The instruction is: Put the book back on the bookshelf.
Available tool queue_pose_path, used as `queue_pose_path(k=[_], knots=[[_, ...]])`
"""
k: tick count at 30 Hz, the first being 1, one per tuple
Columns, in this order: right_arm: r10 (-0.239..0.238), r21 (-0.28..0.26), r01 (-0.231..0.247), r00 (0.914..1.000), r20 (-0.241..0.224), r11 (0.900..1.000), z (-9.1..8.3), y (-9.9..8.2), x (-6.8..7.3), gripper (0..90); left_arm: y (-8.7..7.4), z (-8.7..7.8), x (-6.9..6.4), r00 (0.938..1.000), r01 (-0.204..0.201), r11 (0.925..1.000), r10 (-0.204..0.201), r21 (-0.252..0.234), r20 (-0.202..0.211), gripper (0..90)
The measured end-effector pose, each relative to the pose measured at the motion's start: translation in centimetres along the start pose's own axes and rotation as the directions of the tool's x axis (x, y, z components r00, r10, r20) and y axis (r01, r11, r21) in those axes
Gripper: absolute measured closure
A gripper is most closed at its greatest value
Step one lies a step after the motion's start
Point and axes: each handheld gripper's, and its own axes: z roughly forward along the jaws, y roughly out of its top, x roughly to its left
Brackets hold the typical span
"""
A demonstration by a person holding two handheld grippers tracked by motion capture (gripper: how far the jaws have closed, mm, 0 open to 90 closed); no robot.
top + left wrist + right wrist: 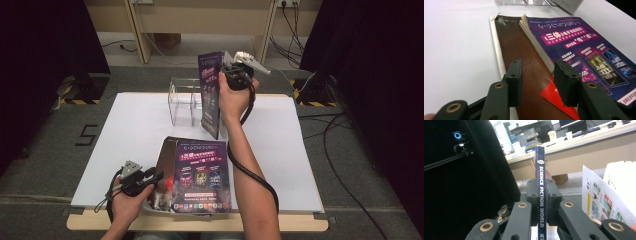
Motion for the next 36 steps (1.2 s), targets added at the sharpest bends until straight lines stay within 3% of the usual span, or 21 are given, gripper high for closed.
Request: queue_pose_path(k=[11,16,27,36], knots=[[-0.041,0.003,0.041,0.9979,0.051,0.9992,2.0,-1.3,-0.2,84.7,0.0,0.0,0.2,1.0,0.0,1.0,0.0,0.0,-0.001,58.6],[-0.075,-0.009,0.076,0.9955,0.058,0.9971,1.6,-1.8,-0.1,84.6,-0.1,0.1,0.3,1.0,0.005,1.0,-0.005,0.003,-0.003,58.7],[-0.154,0.01,0.153,0.9865,0.057,0.9881,-2.4,-3.0,0.1,83.8,-0.3,0.0,0.2,1.0,0.004,1.0,-0.004,0.009,-0.008,58.7],[-0.175,0.065,0.173,0.9843,0.024,0.9828,-5.9,-5.0,-0.4,83.9,-0.4,0.0,0.0,1.0,0.0,0.9999,0.001,0.011,-0.006,58.7]])
